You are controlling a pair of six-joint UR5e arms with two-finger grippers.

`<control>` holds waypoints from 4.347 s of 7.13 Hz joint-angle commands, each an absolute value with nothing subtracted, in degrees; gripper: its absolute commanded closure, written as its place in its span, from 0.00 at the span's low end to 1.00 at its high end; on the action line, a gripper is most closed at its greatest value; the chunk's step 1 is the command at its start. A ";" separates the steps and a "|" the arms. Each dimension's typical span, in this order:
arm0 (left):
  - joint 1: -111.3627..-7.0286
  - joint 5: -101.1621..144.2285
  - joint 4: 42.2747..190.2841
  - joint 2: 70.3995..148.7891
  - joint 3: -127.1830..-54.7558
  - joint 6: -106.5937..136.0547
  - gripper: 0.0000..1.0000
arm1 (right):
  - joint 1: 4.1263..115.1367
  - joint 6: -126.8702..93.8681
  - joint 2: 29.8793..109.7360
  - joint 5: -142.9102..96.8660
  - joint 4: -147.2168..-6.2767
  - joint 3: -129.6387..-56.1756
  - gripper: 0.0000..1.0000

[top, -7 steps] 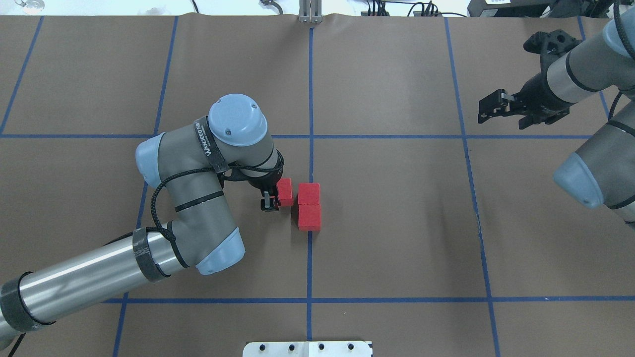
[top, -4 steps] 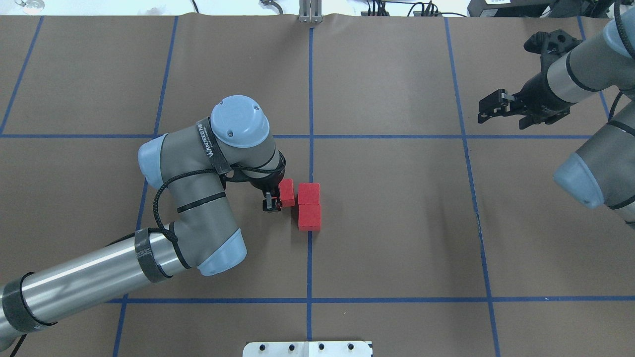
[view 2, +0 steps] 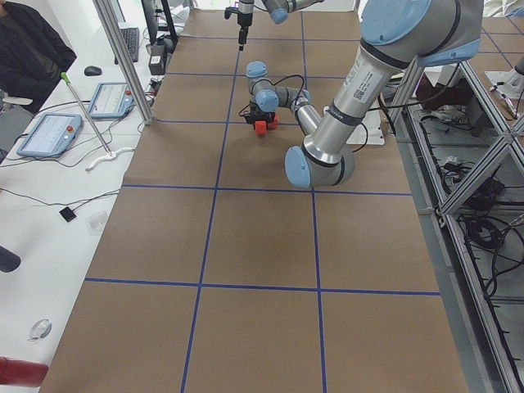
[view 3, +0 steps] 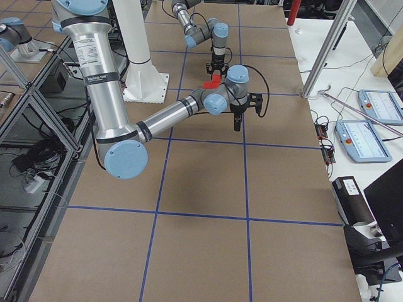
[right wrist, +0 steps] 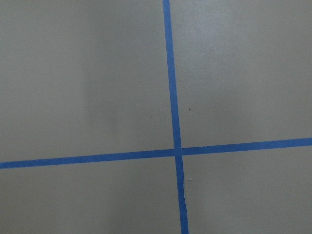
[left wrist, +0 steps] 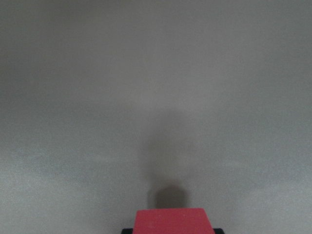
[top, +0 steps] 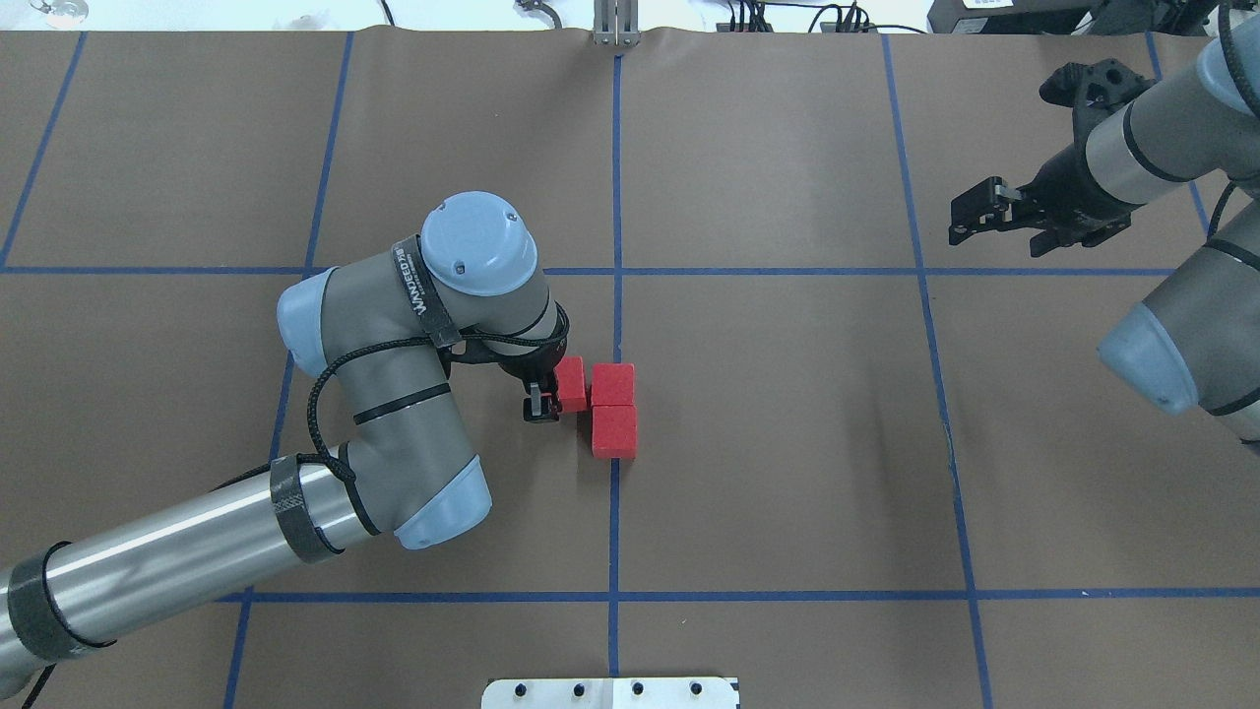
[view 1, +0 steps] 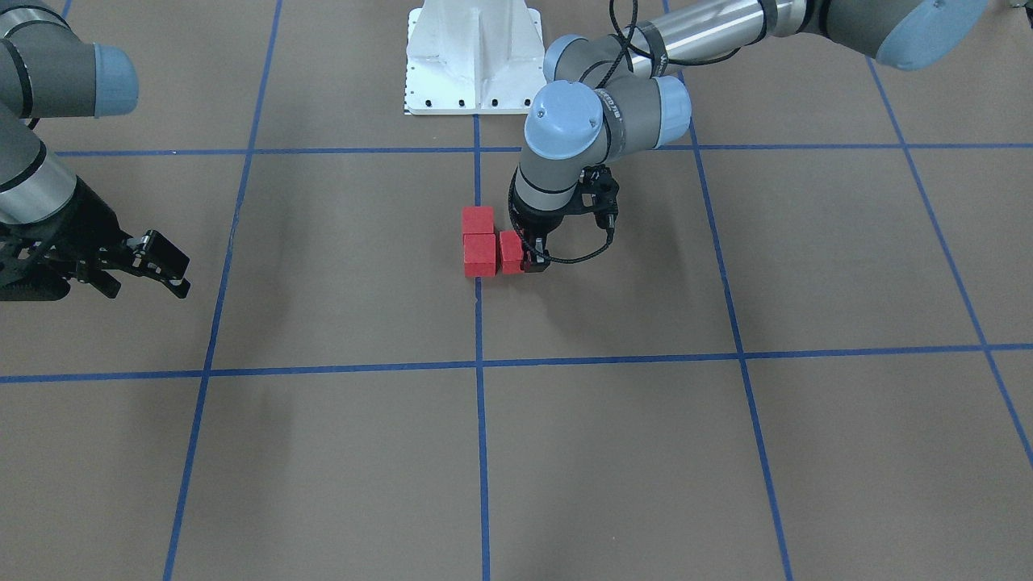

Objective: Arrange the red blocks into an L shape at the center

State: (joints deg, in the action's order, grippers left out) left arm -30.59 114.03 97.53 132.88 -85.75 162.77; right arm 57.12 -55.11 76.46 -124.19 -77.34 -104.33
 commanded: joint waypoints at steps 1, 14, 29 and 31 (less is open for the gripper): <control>-30.32 113.73 98.17 133.59 -84.29 162.77 1.00 | 57.13 -55.11 76.46 -124.19 -77.34 -104.33 0.00; -29.62 113.73 99.67 134.12 -83.93 162.69 0.00 | 57.04 -55.02 76.38 -124.19 -77.26 -103.54 0.00; -83.13 136.40 101.87 81.65 -103.54 16.70 0.00 | 85.94 -12.81 89.92 -136.47 -82.68 -96.79 0.00; -83.41 137.29 101.78 81.82 -103.71 17.14 0.00 | 86.13 -11.86 89.39 -137.29 -83.06 -96.33 0.00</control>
